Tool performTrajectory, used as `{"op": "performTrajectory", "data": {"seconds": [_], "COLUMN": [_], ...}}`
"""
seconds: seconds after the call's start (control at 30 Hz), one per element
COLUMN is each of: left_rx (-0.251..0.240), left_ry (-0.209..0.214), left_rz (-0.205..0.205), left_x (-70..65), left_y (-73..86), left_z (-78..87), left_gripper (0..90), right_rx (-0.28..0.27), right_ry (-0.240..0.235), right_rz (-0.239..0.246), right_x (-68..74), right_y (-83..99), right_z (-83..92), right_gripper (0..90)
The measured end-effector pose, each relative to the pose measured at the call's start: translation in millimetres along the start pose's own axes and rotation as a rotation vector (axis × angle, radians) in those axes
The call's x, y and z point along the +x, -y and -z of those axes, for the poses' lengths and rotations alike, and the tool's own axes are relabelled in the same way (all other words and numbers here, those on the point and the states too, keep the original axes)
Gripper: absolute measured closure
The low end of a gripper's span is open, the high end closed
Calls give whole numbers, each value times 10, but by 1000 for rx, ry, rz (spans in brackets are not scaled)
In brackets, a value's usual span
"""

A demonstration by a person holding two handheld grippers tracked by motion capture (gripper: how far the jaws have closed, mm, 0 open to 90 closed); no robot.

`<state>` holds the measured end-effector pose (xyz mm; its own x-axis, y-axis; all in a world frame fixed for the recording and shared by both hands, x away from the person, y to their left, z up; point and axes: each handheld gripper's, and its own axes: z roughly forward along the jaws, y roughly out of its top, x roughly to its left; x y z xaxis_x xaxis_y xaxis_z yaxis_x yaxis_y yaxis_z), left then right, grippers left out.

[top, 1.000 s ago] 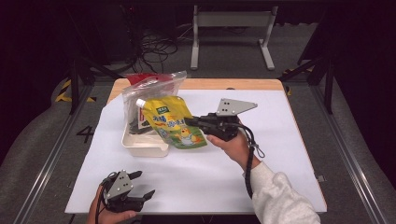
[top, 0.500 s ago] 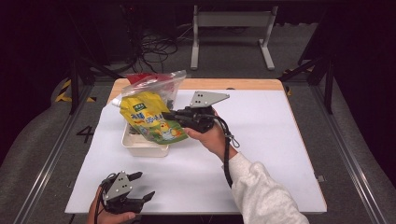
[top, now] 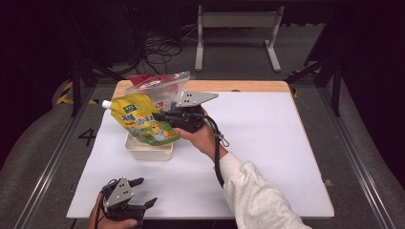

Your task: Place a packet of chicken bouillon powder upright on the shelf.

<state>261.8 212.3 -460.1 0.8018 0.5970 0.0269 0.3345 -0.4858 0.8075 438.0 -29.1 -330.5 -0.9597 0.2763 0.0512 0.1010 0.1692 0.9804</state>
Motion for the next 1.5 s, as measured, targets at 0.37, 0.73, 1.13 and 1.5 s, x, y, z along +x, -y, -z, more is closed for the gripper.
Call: {"op": "performTrajectory", "data": {"seconds": [0.37,0.73,1.13,1.5], "left_rx": [2,13,17,31], "left_ry": [6,11,19,23], "left_rz": [-1,-10,-19,-22], "left_x": [0,-6,-3,-2], "left_y": [13,6,1,9], "left_z": [-3,-18,-34,-31], "left_gripper": [227,227,227,226], "right_rx": [-8,28,161,399], "right_ry": [-12,3,14,-28], "right_rz": [-43,-65,-33,-35], "right_x": [-76,-164,-172,-204], "right_y": [140,388,364,460], "right_z": [-241,-248,-248,-314], "right_gripper": [900,893,729,533]}}
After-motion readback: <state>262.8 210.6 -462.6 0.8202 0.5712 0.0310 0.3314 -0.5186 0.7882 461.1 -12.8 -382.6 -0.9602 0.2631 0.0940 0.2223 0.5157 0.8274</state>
